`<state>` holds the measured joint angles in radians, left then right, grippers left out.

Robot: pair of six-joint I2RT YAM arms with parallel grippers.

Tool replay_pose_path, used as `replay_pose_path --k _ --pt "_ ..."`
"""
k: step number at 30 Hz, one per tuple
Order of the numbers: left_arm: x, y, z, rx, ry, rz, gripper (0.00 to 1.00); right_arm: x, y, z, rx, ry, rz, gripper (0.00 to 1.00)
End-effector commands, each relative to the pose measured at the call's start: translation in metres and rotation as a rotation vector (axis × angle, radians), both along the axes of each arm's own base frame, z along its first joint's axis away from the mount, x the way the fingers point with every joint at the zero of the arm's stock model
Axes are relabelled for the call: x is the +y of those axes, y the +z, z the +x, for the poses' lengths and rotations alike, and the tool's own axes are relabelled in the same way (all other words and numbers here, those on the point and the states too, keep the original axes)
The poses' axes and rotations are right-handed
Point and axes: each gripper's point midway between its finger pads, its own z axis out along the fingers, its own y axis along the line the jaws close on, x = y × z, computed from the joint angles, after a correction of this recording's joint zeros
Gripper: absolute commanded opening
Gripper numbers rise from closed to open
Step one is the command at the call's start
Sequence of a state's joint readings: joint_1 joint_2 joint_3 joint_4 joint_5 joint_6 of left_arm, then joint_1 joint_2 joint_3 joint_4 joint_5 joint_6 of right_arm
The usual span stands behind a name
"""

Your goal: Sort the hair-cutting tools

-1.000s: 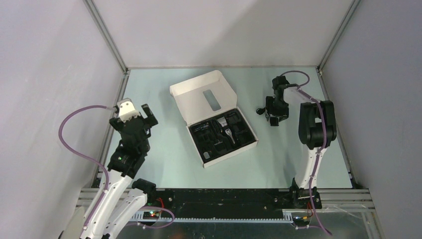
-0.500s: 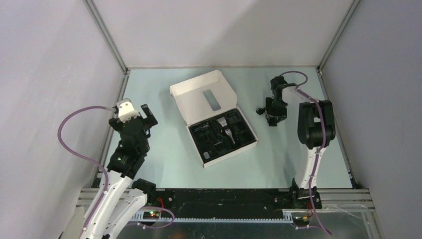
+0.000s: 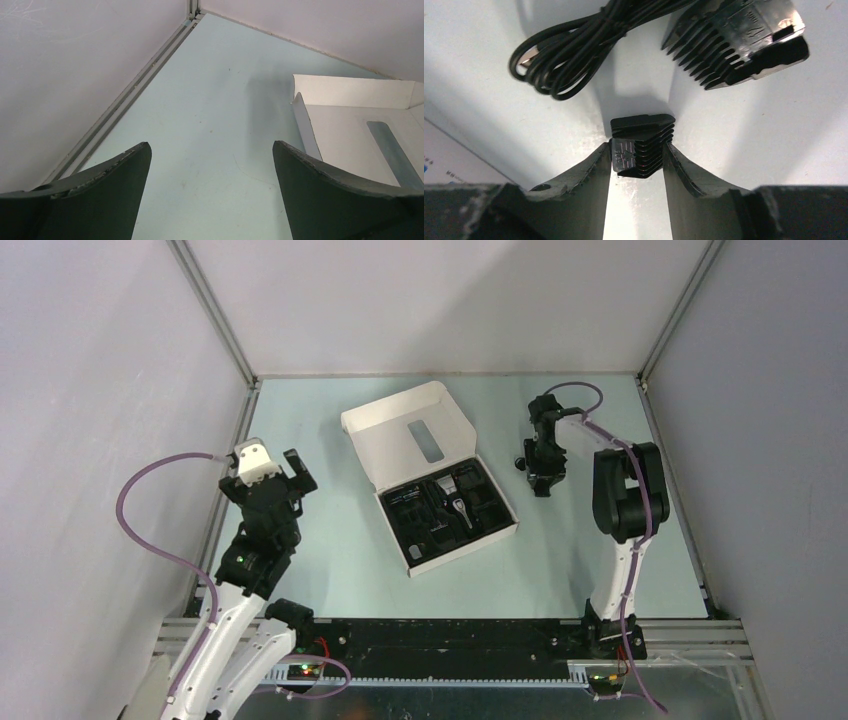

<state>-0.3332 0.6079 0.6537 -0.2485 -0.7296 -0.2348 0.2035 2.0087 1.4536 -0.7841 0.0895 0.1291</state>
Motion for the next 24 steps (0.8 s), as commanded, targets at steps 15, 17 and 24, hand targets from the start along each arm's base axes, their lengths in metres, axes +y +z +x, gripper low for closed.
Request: replay_pose_path --k 15,17,24 --pt "0.000 0.011 0.000 -0.036 -0.001 0.000 0.98 0.014 0.042 -0.003 -0.094 0.062 -0.035 0.24" --pt "0.000 0.011 0.000 -0.036 -0.001 -0.001 0.98 0.014 0.044 -0.003 -0.102 0.066 -0.052 0.23" --pt "0.000 0.011 0.000 -0.037 0.000 -0.001 0.98 0.015 0.046 -0.005 -0.112 0.088 -0.125 0.23"
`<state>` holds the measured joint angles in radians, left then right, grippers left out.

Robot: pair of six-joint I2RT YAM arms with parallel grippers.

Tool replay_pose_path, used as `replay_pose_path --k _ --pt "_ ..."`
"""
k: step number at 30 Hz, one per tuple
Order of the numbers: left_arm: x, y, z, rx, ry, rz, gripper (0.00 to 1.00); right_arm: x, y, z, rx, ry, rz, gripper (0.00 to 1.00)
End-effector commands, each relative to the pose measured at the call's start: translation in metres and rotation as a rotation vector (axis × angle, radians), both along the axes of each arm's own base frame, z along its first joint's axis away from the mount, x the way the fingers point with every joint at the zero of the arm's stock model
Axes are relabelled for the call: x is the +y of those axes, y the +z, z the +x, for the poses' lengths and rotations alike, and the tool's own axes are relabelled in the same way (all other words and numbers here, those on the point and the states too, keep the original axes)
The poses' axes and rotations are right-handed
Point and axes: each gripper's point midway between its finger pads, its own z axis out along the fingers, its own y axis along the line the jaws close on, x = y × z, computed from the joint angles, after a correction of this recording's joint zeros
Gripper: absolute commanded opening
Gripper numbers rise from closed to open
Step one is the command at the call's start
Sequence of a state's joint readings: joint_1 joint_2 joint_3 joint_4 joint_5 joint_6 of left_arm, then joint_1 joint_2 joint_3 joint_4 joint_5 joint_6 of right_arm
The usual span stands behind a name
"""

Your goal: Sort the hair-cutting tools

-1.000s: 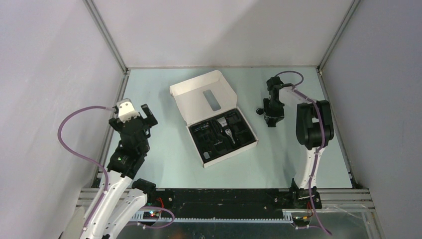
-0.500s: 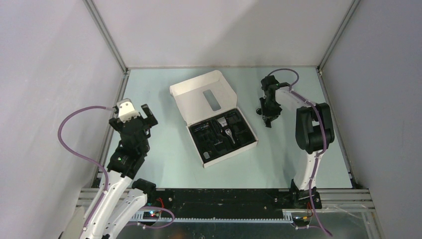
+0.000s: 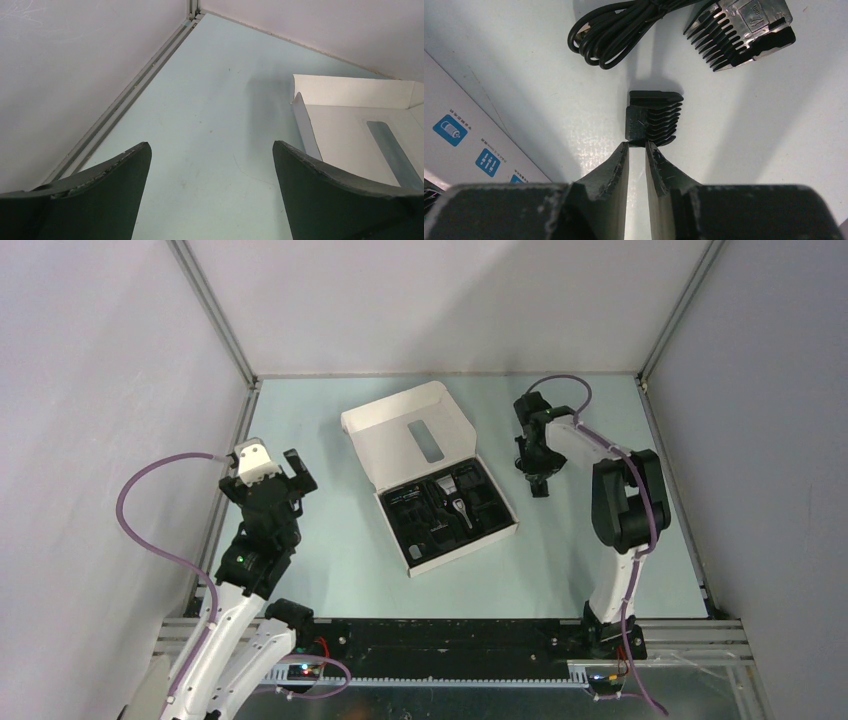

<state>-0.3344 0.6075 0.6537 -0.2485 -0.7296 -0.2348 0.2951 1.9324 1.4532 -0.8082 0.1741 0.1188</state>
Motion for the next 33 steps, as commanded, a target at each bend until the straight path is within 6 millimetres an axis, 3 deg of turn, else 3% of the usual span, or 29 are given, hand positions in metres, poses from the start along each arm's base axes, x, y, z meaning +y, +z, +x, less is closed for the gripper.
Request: replay_pose_path --k 1,6,18,33 --pt "0.000 0.011 0.000 -0.036 0.001 -0.001 0.98 -0.003 0.017 0.000 -0.049 0.007 -0.056 0.25" --pt "0.001 0.011 0.000 -0.038 0.002 -0.001 0.98 0.003 0.016 0.002 -0.068 -0.001 -0.076 0.33" --pt "0.000 0.011 0.000 -0.036 0.001 0.000 0.98 0.011 -0.008 0.007 -0.124 0.008 -0.323 0.31" --pt "0.000 0.010 0.000 -0.035 0.000 0.000 0.98 0.002 -0.037 0.005 -0.080 0.017 -0.428 0.29"
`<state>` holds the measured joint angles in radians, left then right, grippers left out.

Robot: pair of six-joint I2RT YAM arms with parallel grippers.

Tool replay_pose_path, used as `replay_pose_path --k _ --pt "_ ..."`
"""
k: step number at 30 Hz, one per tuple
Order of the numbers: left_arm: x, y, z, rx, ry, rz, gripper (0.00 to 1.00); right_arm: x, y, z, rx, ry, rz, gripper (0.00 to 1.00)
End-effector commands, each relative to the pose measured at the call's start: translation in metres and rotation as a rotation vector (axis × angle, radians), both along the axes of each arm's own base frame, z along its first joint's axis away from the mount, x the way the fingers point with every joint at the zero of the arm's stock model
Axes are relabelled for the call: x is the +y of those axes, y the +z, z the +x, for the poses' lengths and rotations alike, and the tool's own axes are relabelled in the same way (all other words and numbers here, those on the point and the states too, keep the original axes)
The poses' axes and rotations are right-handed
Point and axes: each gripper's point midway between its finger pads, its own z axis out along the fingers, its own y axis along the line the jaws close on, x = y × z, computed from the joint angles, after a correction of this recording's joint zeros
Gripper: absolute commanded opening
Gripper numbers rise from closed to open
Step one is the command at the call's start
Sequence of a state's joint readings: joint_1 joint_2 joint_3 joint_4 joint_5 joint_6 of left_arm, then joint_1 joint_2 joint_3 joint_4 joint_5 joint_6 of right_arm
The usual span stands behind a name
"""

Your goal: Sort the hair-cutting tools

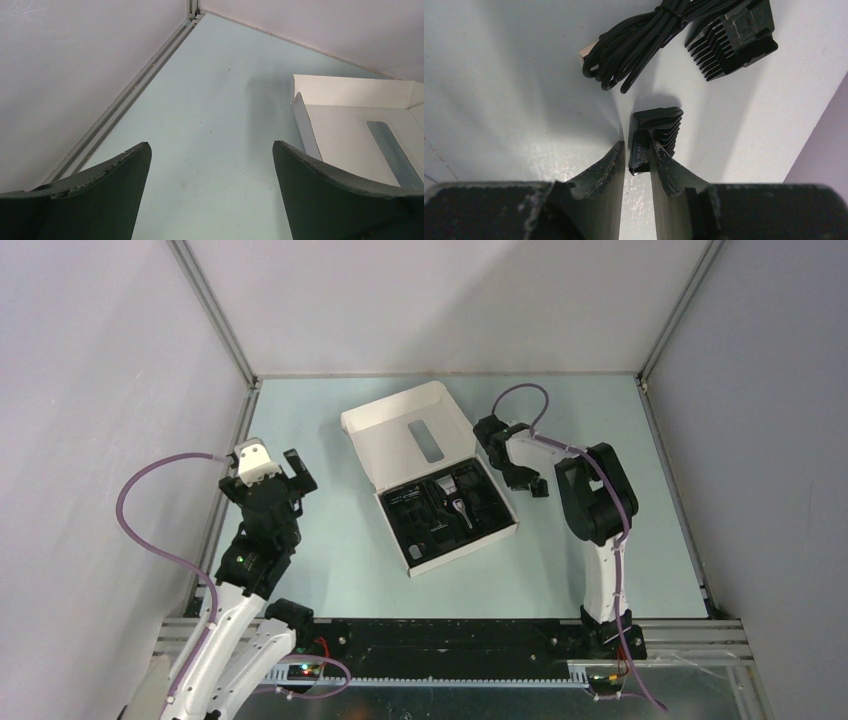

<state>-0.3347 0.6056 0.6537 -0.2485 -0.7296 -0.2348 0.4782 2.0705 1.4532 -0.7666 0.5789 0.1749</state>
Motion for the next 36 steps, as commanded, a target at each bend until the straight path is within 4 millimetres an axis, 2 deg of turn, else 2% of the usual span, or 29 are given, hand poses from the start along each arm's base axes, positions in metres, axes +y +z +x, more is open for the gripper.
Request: replay_pose_path --k 1,9,18,24,36 --pt "0.000 0.010 0.000 -0.033 0.002 0.001 0.98 -0.007 -0.009 0.003 -0.010 -0.019 -0.060 0.30" --pt "0.000 0.009 0.001 -0.032 -0.001 0.001 0.98 -0.010 -0.009 0.002 -0.017 -0.002 -0.146 0.26" --pt "0.000 0.010 0.000 -0.033 -0.001 0.000 0.98 -0.007 0.000 0.002 -0.037 0.040 -0.210 0.06" --pt "0.000 0.010 0.000 -0.035 0.000 0.000 0.98 0.003 0.022 0.005 -0.080 0.091 -0.222 0.00" --pt "0.000 0.010 0.000 -0.034 0.001 0.001 0.98 0.023 0.086 0.011 -0.211 0.194 -0.223 0.00"
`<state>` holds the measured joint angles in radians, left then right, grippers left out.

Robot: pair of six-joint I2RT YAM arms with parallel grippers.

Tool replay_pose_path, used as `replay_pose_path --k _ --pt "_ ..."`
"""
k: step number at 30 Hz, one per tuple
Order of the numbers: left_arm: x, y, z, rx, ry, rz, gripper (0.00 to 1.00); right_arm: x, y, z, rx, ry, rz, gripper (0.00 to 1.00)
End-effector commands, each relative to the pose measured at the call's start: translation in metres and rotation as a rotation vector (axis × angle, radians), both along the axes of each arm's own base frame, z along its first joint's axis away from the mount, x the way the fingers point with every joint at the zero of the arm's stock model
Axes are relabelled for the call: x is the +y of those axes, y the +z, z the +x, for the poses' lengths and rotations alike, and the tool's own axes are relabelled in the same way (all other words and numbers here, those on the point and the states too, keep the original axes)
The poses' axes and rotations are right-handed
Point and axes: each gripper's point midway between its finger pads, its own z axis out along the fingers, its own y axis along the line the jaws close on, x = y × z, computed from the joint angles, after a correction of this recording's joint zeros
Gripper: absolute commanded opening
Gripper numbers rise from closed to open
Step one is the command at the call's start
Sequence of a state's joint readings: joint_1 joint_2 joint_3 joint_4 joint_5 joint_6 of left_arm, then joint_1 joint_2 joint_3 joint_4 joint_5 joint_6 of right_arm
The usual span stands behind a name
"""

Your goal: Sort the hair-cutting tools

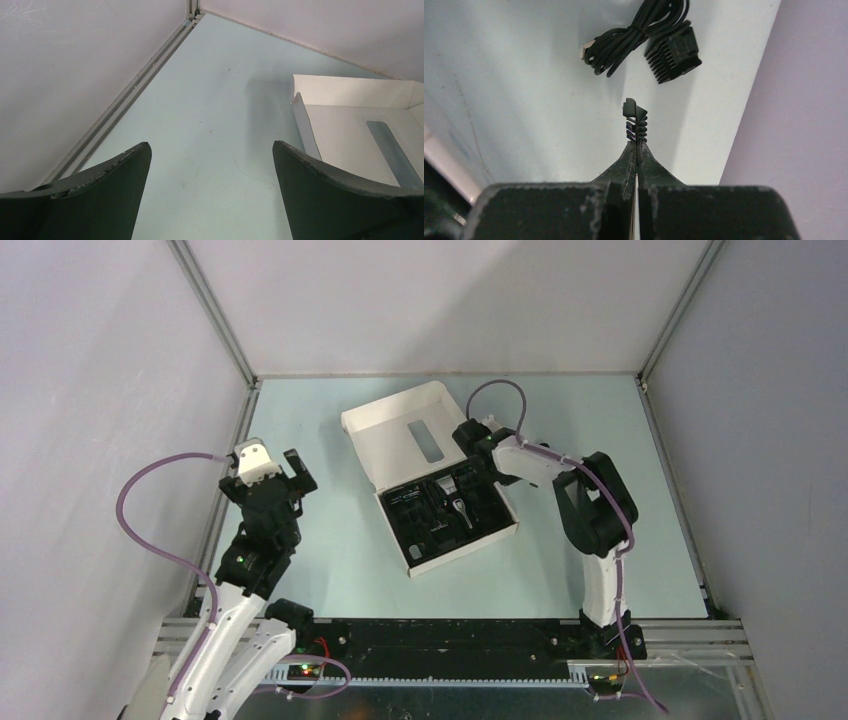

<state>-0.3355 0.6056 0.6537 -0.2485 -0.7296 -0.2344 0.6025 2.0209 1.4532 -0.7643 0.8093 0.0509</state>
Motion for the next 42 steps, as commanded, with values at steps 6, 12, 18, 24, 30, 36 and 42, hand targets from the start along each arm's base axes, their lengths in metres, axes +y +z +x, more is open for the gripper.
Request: replay_pose_path --k 6,12,18,24,30,36,42 --pt "0.001 0.011 -0.001 -0.037 0.003 0.000 0.98 0.025 0.059 0.010 -0.139 0.114 0.021 0.00" --pt "0.001 0.011 -0.001 -0.037 0.003 0.000 0.98 0.056 0.080 0.007 -0.188 0.204 0.032 0.00" --pt "0.001 0.010 0.000 -0.033 0.003 0.002 0.98 0.096 0.103 0.006 -0.243 0.285 0.061 0.00" --pt "0.001 0.010 -0.001 -0.035 0.005 0.001 0.98 0.136 0.104 0.001 -0.249 0.362 0.067 0.00" --pt "0.001 0.010 0.000 -0.034 0.004 0.002 0.98 0.165 0.090 -0.003 -0.218 0.403 0.072 0.00" --pt "0.001 0.010 0.000 -0.035 0.003 0.001 0.98 0.169 0.073 -0.006 -0.183 0.404 0.045 0.00" --pt "0.001 0.011 0.000 -0.037 0.003 0.000 0.98 0.164 0.061 -0.009 -0.151 0.389 0.029 0.00"
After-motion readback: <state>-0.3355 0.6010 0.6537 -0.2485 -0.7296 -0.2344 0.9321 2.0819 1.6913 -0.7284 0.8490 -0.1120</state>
